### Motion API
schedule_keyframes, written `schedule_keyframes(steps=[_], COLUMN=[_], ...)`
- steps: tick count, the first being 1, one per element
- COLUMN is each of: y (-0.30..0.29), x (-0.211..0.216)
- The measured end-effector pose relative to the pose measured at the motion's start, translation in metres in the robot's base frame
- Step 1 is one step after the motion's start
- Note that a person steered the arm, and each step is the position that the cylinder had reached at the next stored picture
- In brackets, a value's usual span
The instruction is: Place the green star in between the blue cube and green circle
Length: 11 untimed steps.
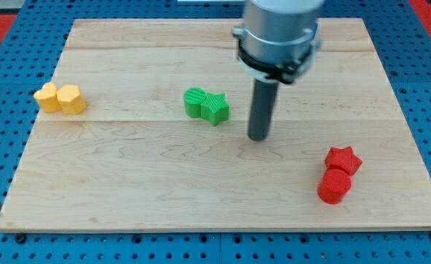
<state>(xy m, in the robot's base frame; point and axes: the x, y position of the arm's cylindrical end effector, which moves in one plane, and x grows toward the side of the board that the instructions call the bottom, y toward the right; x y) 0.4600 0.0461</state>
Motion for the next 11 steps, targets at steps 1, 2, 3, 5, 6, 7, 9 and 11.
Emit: schedule_keyframes(steps=[1,2,3,5,6,7,9,11], y=[-0.040,-0.045,-0.037,-0.085,-0.085,-0.081,-0.120,-0.053], x=[-0.044,-0.038,-0.004,-0.052,-0.082,-0.106,-0.154,-0.175])
